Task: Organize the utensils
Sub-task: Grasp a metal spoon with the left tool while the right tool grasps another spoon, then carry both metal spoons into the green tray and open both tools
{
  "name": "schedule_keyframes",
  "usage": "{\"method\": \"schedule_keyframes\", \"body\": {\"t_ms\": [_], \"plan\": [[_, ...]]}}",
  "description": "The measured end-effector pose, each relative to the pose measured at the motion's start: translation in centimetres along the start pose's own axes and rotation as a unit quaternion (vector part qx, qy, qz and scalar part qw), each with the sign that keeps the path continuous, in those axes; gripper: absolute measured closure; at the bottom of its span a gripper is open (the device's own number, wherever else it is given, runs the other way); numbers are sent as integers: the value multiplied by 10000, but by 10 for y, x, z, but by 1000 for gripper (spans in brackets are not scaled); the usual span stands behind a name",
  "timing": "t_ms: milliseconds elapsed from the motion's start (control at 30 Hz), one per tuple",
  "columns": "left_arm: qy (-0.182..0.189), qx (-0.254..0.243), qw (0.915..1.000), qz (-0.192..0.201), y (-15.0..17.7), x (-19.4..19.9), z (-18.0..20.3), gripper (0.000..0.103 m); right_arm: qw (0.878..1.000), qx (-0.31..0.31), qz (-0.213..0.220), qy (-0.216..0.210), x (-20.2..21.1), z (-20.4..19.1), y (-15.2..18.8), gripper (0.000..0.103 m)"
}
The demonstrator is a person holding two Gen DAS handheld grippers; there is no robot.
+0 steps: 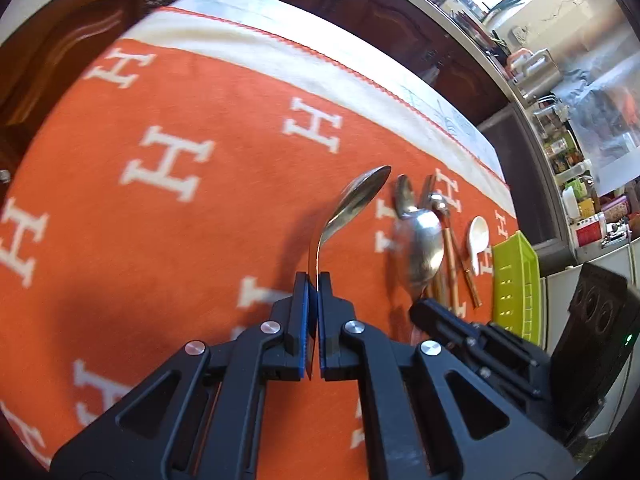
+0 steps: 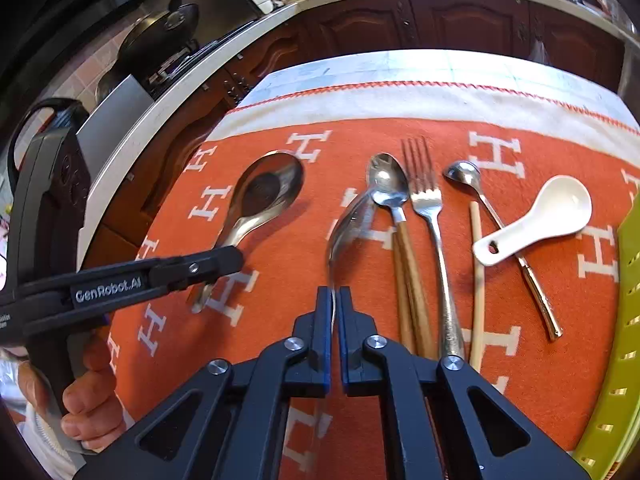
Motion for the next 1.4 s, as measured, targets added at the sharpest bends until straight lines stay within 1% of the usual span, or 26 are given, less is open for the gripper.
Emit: {"method": "schedule_keyframes", "body": {"t_ms": [100,267,400,533,700,800,867,933,1000,1067,1200,1300,1400], "plan": [[-27,53,10000,54,7,10,-10,101,9997,192,-63,108,-3,-11,2,100],[24,108,9999,66,15,19,-21,101,9991,264,-3,339,-4,-19,2,100],[109,106,9999,70,20,24,-23,101,9993,212,-59,313,-5,-18,3,100],[173,127,9998,60,21,26,-24,101,9988,185,-149,437,-11,-17,3,99],[207,140,9997,46,24,29,-24,101,9991,106,-126,397,-15,-15,5,99],[165,135,9997,72,24,34,-23,101,9992,35,-114,386,-14,-16,5,100],[64,86,9999,119,25,40,-19,101,9992,-40,-103,384,-10,-16,6,100],[-49,44,9999,155,25,47,-14,101,9994,-181,-64,290,-1,-14,6,100],[-52,14,9997,220,26,58,-7,101,9992,-368,22,127,14,-10,5,100],[-86,-85,9994,310,28,70,4,101,9988,-458,129,85,31,-7,6,100],[20,-272,9992,291,33,87,28,101,9978,-563,347,1,76,3,10,100],[135,-522,9983,219,40,94,59,101,9958,-729,543,83,113,21,16,100],[268,-796,9964,97,48,96,96,101,9919,-947,771,352,152,51,25,100]]}}
Point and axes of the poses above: each gripper's, at about its wrist camera, not at the fingertips, and x roughly against the way its jaws point, z to its right, y to its underside, the point moved 1 cm from there along -x, roughly the way its jaws point, and after that the axes turned 3 degrees about z, right-handed, at the moved point
